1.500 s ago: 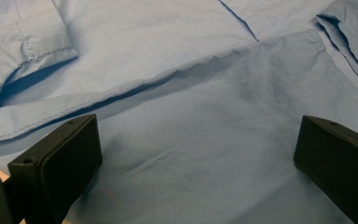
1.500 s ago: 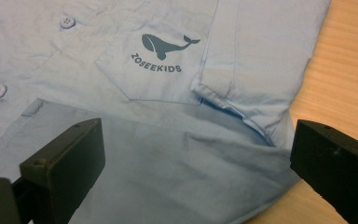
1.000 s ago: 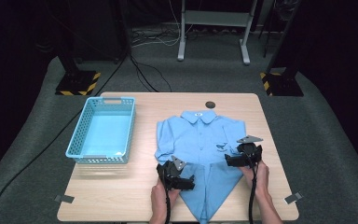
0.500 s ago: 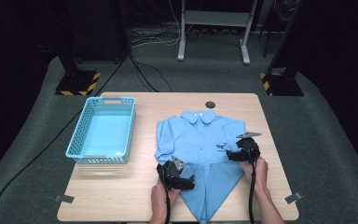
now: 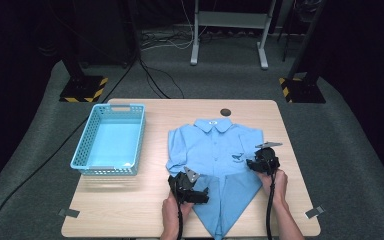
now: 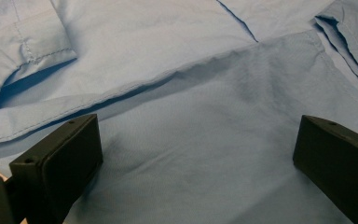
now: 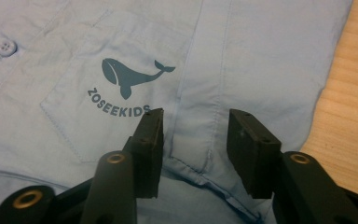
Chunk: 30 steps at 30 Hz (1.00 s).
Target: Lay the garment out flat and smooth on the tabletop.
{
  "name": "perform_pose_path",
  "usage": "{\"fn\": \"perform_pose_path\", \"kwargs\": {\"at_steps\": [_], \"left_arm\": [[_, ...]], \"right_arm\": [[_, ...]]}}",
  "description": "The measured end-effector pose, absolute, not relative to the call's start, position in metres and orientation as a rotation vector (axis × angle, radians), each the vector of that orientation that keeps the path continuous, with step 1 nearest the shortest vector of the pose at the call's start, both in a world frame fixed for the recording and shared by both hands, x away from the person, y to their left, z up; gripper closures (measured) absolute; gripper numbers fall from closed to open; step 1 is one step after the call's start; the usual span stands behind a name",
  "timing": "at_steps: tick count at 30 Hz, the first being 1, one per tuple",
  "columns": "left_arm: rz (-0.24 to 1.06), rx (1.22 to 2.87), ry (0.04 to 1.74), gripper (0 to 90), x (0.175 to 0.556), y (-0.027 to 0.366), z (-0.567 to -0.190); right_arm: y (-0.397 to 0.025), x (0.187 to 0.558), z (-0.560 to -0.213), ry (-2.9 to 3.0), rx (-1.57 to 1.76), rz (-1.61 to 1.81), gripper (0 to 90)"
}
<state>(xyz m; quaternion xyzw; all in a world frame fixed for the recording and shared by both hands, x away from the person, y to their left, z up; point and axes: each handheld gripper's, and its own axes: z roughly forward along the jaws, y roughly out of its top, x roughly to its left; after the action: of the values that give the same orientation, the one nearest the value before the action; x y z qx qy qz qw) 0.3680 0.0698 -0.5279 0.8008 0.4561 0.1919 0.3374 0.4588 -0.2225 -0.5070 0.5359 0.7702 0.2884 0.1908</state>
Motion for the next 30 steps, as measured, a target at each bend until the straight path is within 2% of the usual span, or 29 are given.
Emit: {"fn": "perform_pose_path", "kwargs": {"at_steps": [11, 15, 30], "left_arm": [[0.499, 2.088, 1.183, 1.2, 0.3677, 0.0697, -0.5278], [0.499, 2.087, 1.184, 1.2, 0.3677, 0.0697, -0.5278], [0.502, 2.088, 1.182, 1.3, 0.3675, 0.0696, -0.5277]], "right_arm": [[-0.2236, 0.4534, -0.5096, 2.128, 1.501, 0.856, 74.0], [-0.2224, 0.4530, -0.5093, 2.123, 1.495, 0.840, 82.8], [-0.2227, 0.4504, -0.5010, 2.096, 1.449, 0.814, 84.6]]}}
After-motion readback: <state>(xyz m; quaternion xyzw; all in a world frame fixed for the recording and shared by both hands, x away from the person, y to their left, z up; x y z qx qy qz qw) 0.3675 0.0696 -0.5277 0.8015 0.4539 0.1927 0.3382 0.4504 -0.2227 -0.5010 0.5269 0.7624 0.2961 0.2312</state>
